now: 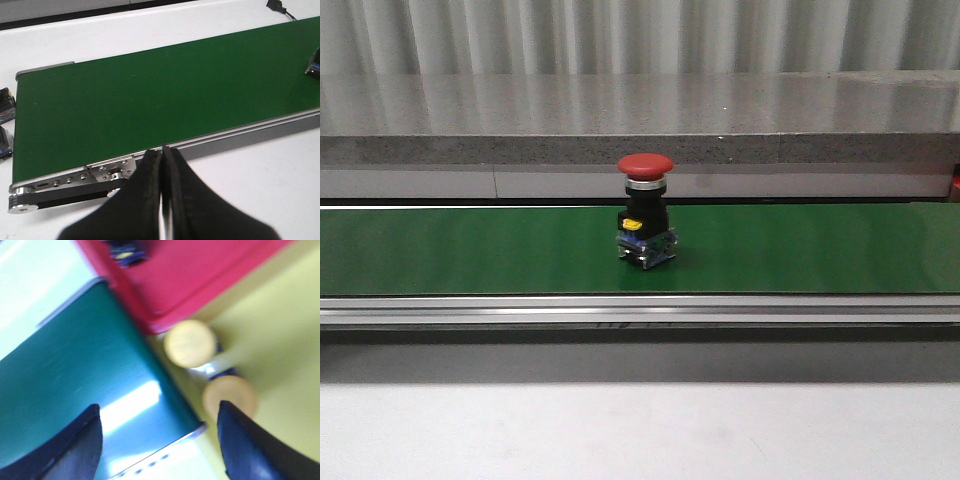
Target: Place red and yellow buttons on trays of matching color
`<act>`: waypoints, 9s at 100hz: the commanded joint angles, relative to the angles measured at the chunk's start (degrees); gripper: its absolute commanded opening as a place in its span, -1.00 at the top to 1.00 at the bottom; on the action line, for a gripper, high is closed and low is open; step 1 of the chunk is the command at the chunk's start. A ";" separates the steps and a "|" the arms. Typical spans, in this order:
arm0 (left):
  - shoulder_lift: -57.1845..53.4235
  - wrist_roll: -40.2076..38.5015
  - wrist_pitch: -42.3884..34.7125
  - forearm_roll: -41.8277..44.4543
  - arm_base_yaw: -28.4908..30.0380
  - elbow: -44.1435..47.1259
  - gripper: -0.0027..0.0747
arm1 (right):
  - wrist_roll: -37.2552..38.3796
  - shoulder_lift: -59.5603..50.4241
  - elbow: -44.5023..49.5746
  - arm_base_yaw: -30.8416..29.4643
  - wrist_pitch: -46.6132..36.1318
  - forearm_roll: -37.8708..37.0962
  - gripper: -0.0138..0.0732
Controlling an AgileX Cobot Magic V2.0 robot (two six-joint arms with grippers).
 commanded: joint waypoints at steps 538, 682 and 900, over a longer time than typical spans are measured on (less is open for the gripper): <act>-0.03 0.07 -4.05 -0.58 -0.54 -1.50 0.98 | -11.24 6.26 -20.27 16.40 -0.44 -0.15 0.75; 1.09 0.07 -6.90 -0.58 -0.54 -1.61 0.98 | -11.30 -55.89 23.77 29.63 -6.93 -2.56 0.82; 66.93 -28.78 19.03 -7.23 35.16 -44.77 -0.23 | -11.30 -55.88 23.77 29.63 -6.87 -2.56 0.82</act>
